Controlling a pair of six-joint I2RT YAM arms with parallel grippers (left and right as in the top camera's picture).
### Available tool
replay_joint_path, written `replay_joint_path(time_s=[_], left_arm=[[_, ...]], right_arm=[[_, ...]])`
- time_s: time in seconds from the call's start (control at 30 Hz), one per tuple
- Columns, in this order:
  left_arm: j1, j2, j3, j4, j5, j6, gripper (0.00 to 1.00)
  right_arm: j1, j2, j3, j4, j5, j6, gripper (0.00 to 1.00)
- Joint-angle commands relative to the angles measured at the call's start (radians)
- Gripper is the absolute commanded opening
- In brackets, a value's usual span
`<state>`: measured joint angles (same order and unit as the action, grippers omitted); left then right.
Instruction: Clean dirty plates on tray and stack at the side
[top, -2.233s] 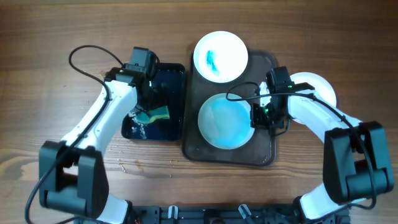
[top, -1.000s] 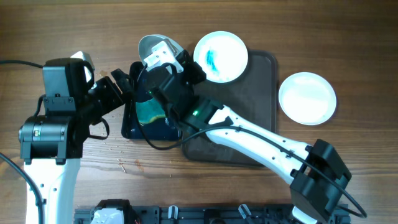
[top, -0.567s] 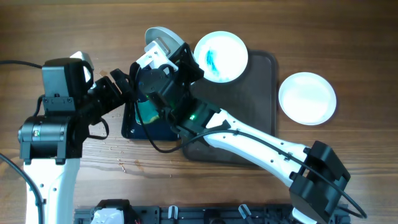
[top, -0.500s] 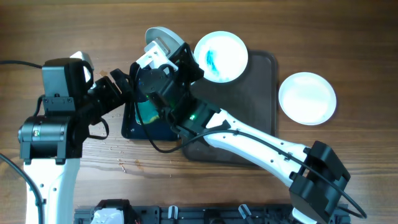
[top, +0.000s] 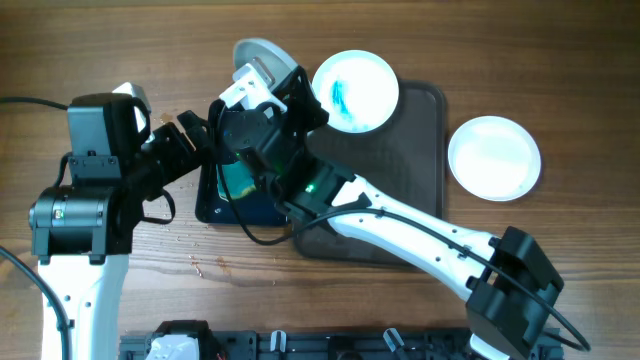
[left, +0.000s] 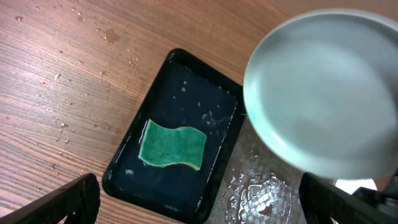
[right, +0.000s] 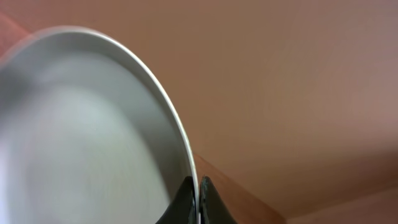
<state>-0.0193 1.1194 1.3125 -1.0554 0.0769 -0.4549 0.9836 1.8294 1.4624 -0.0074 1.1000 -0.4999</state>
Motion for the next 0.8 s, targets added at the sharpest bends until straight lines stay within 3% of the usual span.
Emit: replay_joint_path(time_s=[0.0, 0.07, 0.13, 0.2, 0.3, 0.4, 0.5, 0.67, 0.77], left_arm=[[0.005, -0.001, 0.016, -0.001, 0.012, -0.001, 1.00], [0.005, -0.001, 0.016, -0.001, 0.012, -0.001, 1.00], [0.005, -0.001, 0.016, -0.001, 0.012, -0.001, 1.00], [0.005, -0.001, 0.016, -0.001, 0.012, -0.001, 1.00], [0.005, -0.001, 0.016, -0.001, 0.012, -0.001, 1.00], [0.005, -0.001, 0.016, -0.001, 0.012, -0.001, 1.00], [0.005, -0.001, 0.016, -0.001, 0.012, -0.001, 1.00], [0.005, -0.001, 0.016, -0.001, 0.012, -0.001, 1.00], [0.005, -0.001, 0.016, -0.001, 0.012, -0.001, 1.00]], right_arm=[[0.014, -0.010, 0.011, 0.016, 0.023, 0.058, 0.04], [0.015, -0.009, 0.011, 0.005, 0.010, -0.071, 0.04], [0.005, -0.010, 0.011, 0.030, 0.072, 0.117, 0.04], [0.003, -0.007, 0.011, -0.085, -0.055, 0.226, 0.04], [-0.014, -0.008, 0.011, -0.307, -0.272, 0.562, 0.04], [-0.050, -0.043, 0.011, -0.450, -0.506, 0.731, 0.04], [-0.152, -0.166, 0.011, -0.561, -0.713, 0.811, 0.04], [-0.575, -0.369, 0.011, -0.752, -1.100, 0.957, 0.04], [-0.964, -0.372, 0.011, -0.893, -1.228, 0.962, 0.04]])
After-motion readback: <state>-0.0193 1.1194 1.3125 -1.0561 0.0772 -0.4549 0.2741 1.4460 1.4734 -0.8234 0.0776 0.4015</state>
